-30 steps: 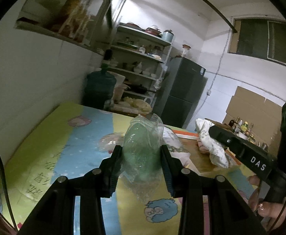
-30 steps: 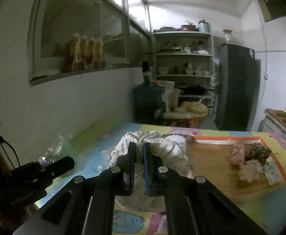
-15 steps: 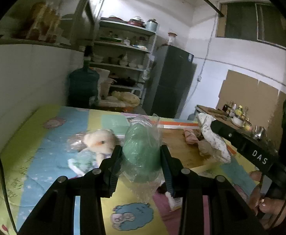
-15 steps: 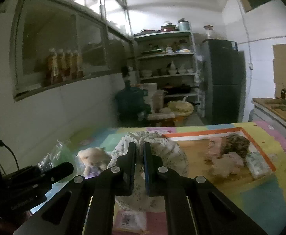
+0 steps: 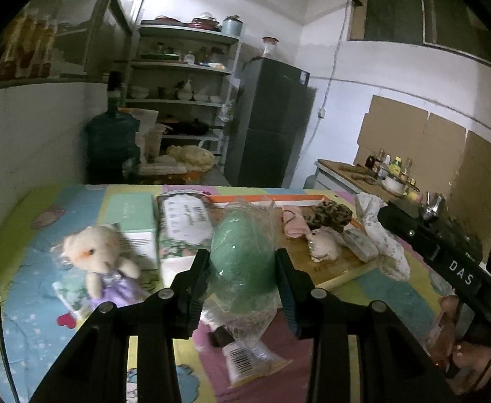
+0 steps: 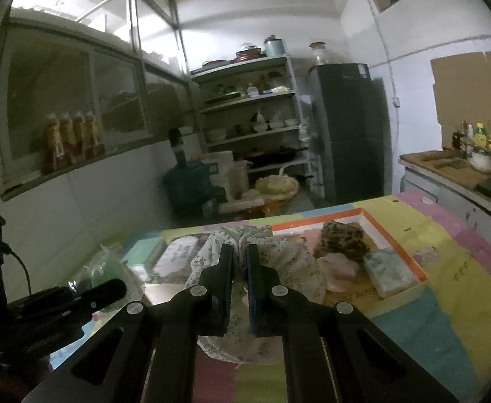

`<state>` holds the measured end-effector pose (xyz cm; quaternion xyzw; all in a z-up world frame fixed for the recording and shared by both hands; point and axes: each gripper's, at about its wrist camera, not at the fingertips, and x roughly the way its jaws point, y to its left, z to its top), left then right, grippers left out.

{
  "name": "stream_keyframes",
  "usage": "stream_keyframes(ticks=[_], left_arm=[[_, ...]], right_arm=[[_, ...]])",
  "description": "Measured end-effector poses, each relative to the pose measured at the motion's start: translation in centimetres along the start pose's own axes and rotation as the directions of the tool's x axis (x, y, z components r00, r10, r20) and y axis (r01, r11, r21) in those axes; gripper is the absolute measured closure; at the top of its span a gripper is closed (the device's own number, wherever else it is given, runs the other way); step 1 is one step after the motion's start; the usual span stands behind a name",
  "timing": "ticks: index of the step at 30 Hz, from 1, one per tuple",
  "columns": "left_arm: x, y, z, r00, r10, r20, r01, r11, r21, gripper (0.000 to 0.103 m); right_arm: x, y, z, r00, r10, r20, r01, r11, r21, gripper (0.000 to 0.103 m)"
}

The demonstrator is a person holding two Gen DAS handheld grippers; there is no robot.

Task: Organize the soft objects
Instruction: 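Carry the green bagged item with the left tool while the right tool carries the scrunchie to the tray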

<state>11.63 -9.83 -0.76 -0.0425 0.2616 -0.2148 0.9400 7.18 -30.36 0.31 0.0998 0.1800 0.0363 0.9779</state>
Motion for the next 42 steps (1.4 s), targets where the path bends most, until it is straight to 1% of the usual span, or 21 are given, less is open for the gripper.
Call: stream_keyframes(ticks=[8,12,19,26,34,42], left_arm=[[2.9,-2.8,0.5,0.999,0.002,-0.039,0.000,0.999,0.046,0.064],[4.2,-3.7,0.8,0.998,0.005,-0.058,-0.002,0.998,0.061,0.064],[6.3,-4.9,1.3,0.997,0.004,-0.082,0.002,0.998,0.067,0.064],[8.6,-5.4,1.7,0.994,-0.001,-0.108,0.007,0.999,0.054,0.064],[10.9,-5.9,1.9,0.990,-0.005,-0.141,0.012,0.999,0.046,0.064],[13.6,-6.1,1.9,0.983,0.006,-0.186,0.000,0.999,0.036,0.064]], right_arm=[[0.0,-2.5,-0.1,1.000,-0.010,0.004,0.010,0.999,0.033,0.095],[0.3,-3.8,-0.1,1.000,-0.013,0.002,0.013,0.999,0.050,0.095],[0.9,-5.9,0.1,1.000,-0.023,0.002,0.023,0.997,0.073,0.095],[1.7,-7.6,0.5,1.000,-0.028,0.006,0.028,0.995,0.092,0.095],[3.9,-8.5,0.8,1.000,0.003,-0.010,-0.002,0.995,0.099,0.095],[6.4,-9.1,1.1,0.999,0.042,-0.033,-0.038,0.994,0.105,0.095]])
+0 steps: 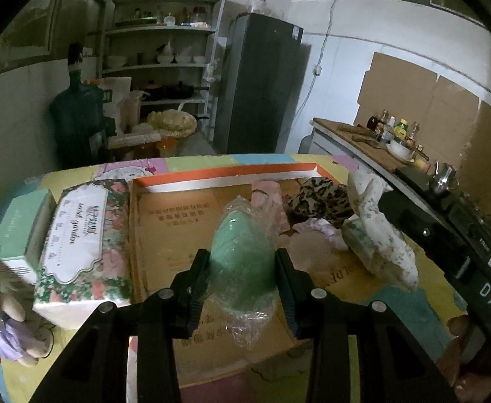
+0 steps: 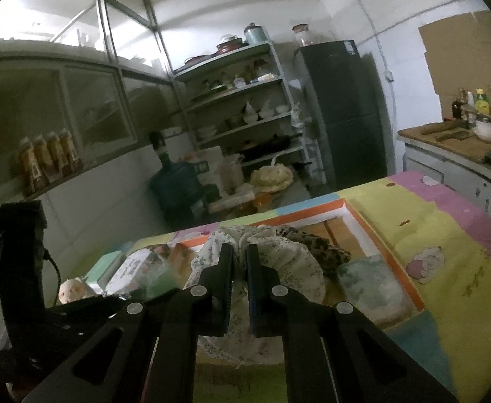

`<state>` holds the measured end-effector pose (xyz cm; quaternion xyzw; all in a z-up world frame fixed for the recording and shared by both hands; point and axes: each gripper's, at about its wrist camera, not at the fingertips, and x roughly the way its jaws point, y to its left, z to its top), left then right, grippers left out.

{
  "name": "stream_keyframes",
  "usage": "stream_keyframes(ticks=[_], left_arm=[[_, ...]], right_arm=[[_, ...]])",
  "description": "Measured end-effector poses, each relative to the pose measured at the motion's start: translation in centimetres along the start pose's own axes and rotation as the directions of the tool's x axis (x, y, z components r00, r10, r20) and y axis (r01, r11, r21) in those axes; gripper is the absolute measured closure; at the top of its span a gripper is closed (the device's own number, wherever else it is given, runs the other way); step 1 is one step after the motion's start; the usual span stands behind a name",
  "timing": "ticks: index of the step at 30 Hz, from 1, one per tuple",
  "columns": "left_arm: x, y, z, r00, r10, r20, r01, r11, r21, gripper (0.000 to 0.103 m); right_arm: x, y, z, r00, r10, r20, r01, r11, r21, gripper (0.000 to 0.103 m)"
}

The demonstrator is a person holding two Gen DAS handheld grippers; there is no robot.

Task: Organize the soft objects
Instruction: 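Carry the green bagged item with the left tool while the right tool carries the scrunchie to the tray, then open the left tool to drop the green bag into the tray while the right tool releases the scrunchie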

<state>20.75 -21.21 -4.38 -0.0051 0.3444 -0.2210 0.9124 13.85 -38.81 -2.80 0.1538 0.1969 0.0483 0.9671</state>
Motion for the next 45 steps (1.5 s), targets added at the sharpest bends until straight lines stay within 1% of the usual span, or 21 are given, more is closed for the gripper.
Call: stream_keyframes(ticks=[7,12,16,20,23,30,31,33,35,41,43,44,45], left_arm=[[2.1,0.3,0.1,0.999,0.003,-0.043,-0.003,1.000,-0.018,0.064],[3.1,0.3,0.0,0.997,-0.007,-0.075,0.005,1.000,-0.030,0.064],[4.2,0.4,-0.2,0.992,-0.023,-0.121,0.018,0.999,-0.042,0.064],[4.5,0.4,-0.3,0.992,-0.027,-0.123,0.022,0.999,-0.041,0.064],[4.8,0.7,-0.3,0.990,-0.045,-0.135,0.038,0.998,-0.058,0.063],[4.7,1.1,-0.2,0.989,-0.067,-0.134,0.058,0.996,-0.070,0.062],[4.7,1.1,-0.2,0.988,-0.072,-0.134,0.063,0.995,-0.072,0.061],[4.5,1.1,-0.2,0.989,-0.076,-0.130,0.067,0.995,-0.074,0.054],[4.1,1.0,-0.2,0.989,-0.082,-0.119,0.074,0.995,-0.072,0.045],[3.0,0.8,-0.2,0.993,-0.073,-0.088,0.068,0.996,-0.063,0.034],[2.4,1.1,-0.2,0.994,-0.075,-0.073,0.070,0.995,-0.073,0.034],[2.2,1.3,-0.1,0.995,-0.076,-0.067,0.071,0.994,-0.078,0.034],[1.8,1.3,-0.1,0.995,-0.078,-0.058,0.073,0.994,-0.085,0.034]], right_arm=[[2.3,-0.5,0.3,0.999,0.013,-0.031,-0.013,1.000,0.008,0.095],[4.1,-0.2,1.2,0.998,0.025,-0.056,-0.025,1.000,-0.013,0.095],[6.0,-0.2,1.3,0.995,0.032,-0.090,-0.033,0.999,-0.013,0.095],[7.6,-0.5,1.0,0.991,0.011,-0.131,-0.013,1.000,-0.012,0.095],[8.3,-0.9,0.8,0.987,0.009,-0.159,-0.010,1.000,-0.001,0.094],[9.0,-1.3,0.3,0.980,0.017,-0.198,-0.014,1.000,0.012,0.091],[9.2,-1.3,0.3,0.979,0.022,-0.202,-0.019,1.000,0.016,0.090],[9.1,-1.5,0.3,0.979,0.035,-0.203,-0.030,0.999,0.028,0.082],[9.0,-1.8,0.3,0.980,0.051,-0.193,-0.043,0.998,0.046,0.074],[7.9,-2.5,0.6,0.987,0.090,-0.131,-0.078,0.992,0.097,0.073],[7.3,-2.7,0.7,0.990,0.101,-0.101,-0.090,0.990,0.113,0.072],[7.1,-2.8,0.8,0.991,0.105,-0.087,-0.095,0.988,0.120,0.070],[6.8,-2.9,0.8,0.991,0.110,-0.072,-0.100,0.987,0.126,0.063]])
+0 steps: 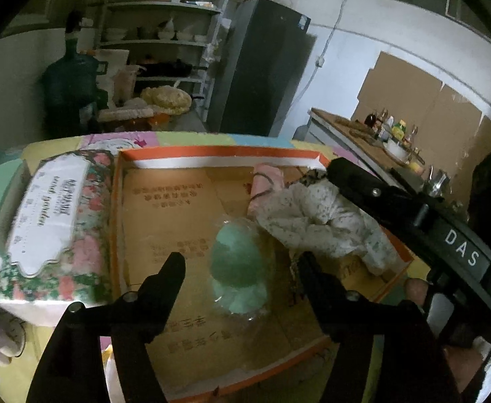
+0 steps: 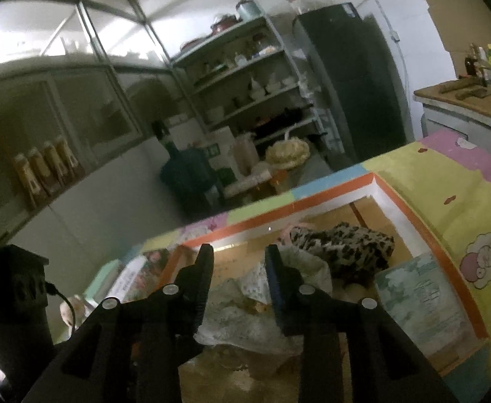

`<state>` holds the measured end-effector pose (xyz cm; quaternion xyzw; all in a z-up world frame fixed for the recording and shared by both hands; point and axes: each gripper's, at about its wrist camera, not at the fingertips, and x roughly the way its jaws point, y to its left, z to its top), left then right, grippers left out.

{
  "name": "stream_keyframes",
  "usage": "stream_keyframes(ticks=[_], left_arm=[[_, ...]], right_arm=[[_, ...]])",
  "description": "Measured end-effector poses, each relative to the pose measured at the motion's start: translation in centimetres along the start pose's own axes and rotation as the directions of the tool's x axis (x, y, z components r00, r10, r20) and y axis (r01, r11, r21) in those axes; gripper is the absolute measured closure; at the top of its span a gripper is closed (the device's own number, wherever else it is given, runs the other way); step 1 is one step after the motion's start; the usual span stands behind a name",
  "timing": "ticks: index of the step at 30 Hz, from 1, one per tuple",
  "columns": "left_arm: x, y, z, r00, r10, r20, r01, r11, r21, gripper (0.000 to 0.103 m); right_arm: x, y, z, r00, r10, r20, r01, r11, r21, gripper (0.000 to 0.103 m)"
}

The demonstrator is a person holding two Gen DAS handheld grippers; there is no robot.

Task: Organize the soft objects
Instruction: 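Open the left tool to drop the green bag into the tray while the right tool releases the scrunchie, then move both open tools back over the remaining soft items beside the tray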

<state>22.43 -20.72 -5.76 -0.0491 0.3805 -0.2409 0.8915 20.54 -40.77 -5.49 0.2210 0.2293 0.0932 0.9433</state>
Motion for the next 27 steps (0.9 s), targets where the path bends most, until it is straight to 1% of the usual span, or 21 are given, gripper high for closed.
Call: stream_keyframes(ticks=[1,2,7,11,14,16,18,23,27], left_arm=[[-0.5,0.1,0.1,1.000,-0.004,0.009,0.004,1.000,-0.004,0.033],[-0.9,0.1,0.0,1.000,-0.006,0.018,0.006,1.000,-0.005,0.033],[-3.3,0.2,0.1,0.997,0.005,0.072,-0.006,1.000,0.009,0.033],[-5.2,0.8,0.0,0.993,0.029,0.112,-0.031,0.999,0.013,0.033],[-6.2,1.3,-0.2,0.990,0.052,0.132,-0.053,0.999,0.009,0.033],[-6.9,1.8,-0.3,0.988,0.063,0.140,-0.065,0.998,0.004,0.031],[-7.5,2.2,-0.5,0.986,0.076,0.149,-0.077,0.997,-0.002,0.028],[-8.9,3.5,-1.0,0.981,0.101,0.163,-0.099,0.995,-0.018,0.027],[-10.3,4.5,-1.5,0.975,0.127,0.181,-0.124,0.992,-0.026,0.027]], right_arm=[[-0.3,-0.1,0.0,1.000,0.010,0.016,-0.010,1.000,0.008,0.059],[-0.5,-0.1,0.1,1.000,0.018,0.025,-0.018,1.000,0.012,0.053],[-1.3,0.2,-0.1,0.998,0.030,0.055,-0.030,0.999,0.010,0.045],[-1.8,1.0,-0.4,0.998,0.018,0.062,-0.019,1.000,0.006,0.043],[-2.4,1.6,-0.7,0.998,0.001,0.062,-0.001,1.000,0.007,0.038],[-2.7,2.0,-0.9,0.998,-0.007,0.057,0.006,1.000,0.013,0.038],[-2.9,2.5,-1.2,0.998,-0.024,0.051,0.023,1.000,0.015,0.036],[-3.7,4.5,-2.0,0.995,-0.087,0.039,0.088,0.996,-0.014,0.034],[-4.2,6.6,-2.5,0.993,-0.112,0.038,0.114,0.992,-0.050,0.032]])
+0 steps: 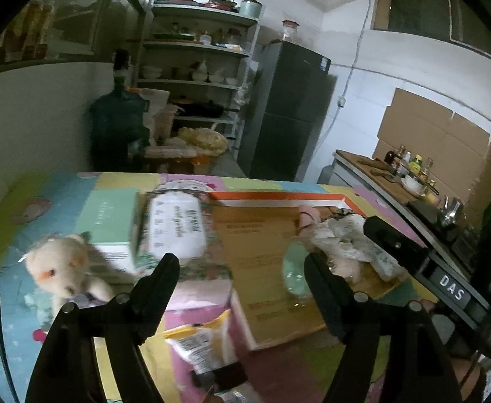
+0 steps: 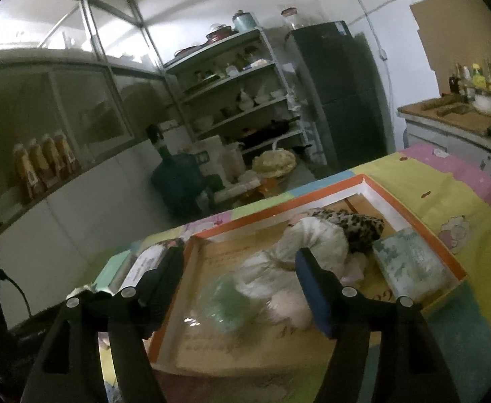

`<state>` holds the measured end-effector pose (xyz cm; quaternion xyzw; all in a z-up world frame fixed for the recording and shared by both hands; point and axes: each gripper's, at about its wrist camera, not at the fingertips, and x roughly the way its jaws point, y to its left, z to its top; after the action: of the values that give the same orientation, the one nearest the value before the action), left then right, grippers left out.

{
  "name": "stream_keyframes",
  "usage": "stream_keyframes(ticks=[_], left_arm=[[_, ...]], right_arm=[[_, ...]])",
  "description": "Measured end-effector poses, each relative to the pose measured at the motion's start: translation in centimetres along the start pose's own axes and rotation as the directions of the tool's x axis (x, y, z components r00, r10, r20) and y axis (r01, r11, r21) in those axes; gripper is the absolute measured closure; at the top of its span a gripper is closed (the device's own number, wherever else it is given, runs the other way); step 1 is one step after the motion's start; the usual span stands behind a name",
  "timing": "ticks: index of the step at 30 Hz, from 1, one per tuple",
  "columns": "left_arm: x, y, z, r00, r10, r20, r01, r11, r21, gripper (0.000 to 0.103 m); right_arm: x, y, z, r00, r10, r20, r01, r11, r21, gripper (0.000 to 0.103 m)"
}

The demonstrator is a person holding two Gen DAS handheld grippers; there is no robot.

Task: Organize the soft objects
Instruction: 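Move both open tools back over the remaining soft items beside the tray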

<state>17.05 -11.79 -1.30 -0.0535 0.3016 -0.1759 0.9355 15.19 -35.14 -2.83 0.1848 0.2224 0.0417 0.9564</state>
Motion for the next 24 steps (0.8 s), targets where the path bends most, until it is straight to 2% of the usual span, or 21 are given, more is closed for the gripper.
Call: stream_keyframes(ticks=[16,24], left_arm=[[-4.7,6.0,-1.5,0.995,0.095,0.034,-0.093,0.995,-0.040,0.027],[-6.6,8.9,-2.4,0.990,0.132,0.040,-0.129,0.989,-0.071,0.027]], right_arm=[[-1.3,8.2,-2.8,0.999,0.038,-0.027,-0.040,0.993,-0.109,0.032],[-1.5,11.0,-4.0,0.998,0.044,-0.049,-0.051,0.987,-0.150,0.031]])
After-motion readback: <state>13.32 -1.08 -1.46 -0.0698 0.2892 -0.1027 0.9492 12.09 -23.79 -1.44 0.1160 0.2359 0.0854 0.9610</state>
